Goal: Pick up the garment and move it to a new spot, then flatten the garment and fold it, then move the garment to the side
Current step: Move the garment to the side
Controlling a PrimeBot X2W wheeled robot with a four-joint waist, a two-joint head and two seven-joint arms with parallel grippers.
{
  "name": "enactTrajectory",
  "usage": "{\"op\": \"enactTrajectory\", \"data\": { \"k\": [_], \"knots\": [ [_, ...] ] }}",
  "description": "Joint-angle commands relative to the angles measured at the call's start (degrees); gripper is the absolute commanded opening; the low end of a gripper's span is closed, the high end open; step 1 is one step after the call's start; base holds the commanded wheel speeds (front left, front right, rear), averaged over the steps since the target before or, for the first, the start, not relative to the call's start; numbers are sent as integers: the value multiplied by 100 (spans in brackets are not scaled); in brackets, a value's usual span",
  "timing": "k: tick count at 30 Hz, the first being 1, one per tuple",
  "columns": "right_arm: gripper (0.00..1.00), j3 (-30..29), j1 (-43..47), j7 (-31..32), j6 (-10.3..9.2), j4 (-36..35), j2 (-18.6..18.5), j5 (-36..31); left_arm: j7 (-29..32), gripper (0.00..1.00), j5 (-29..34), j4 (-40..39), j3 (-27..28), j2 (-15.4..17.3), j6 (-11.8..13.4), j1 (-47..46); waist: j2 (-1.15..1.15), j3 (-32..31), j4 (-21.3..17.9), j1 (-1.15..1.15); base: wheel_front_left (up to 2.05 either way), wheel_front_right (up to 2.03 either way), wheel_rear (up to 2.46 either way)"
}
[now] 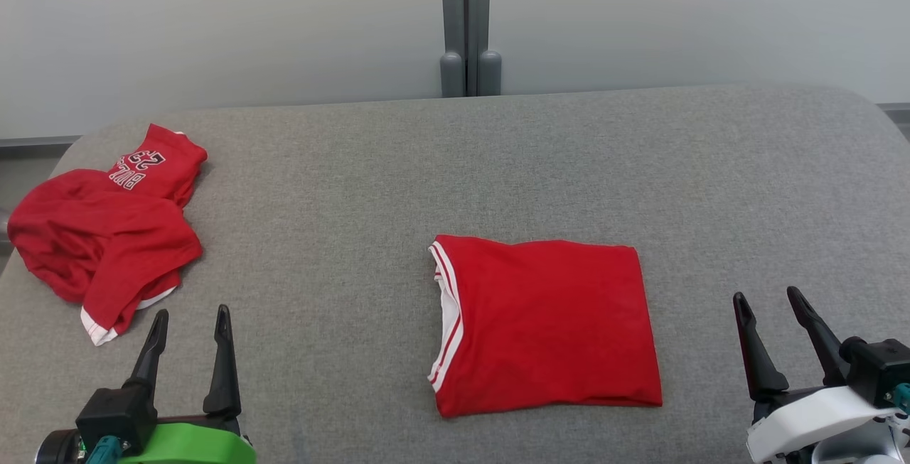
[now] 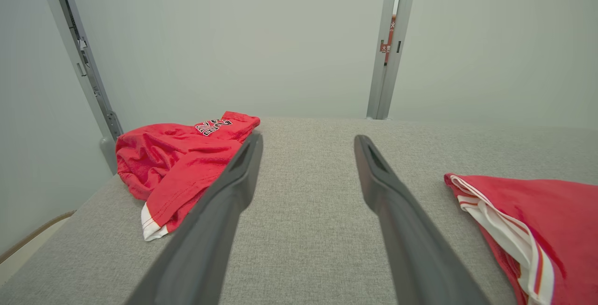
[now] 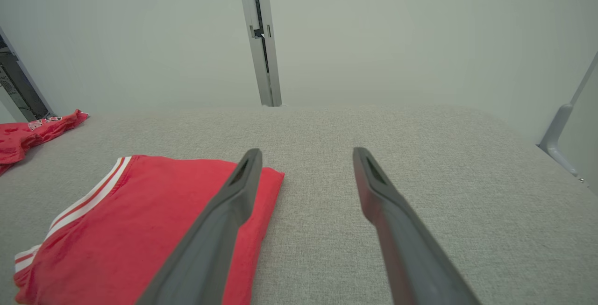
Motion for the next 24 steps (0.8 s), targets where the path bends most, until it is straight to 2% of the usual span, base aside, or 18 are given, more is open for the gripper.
{"op": "enactTrajectory", "data": {
  "k": [1,8,14,24],
  "knots": [
    [100,-11,44,20,-5,-31,1,1,2,100,-52,-16,-8,47,33,87,0,4,7,0,0,0,0],
    [100,30,-20,34,-5,22,27,5,-26,100,-82,-24,5,61,96,108,0,19,20,0,0,0,0],
    [100,452,-514,85,-6,189,-125,-1,-47,100,-80,-10,-19,74,142,31,0,88,37,0,0,0,0],
    [100,1011,-1708,216,-6,1175,-189,-85,-140,100,23,43,-160,-1,249,-273,0,483,230,0,0,0,0]
  ]
}}
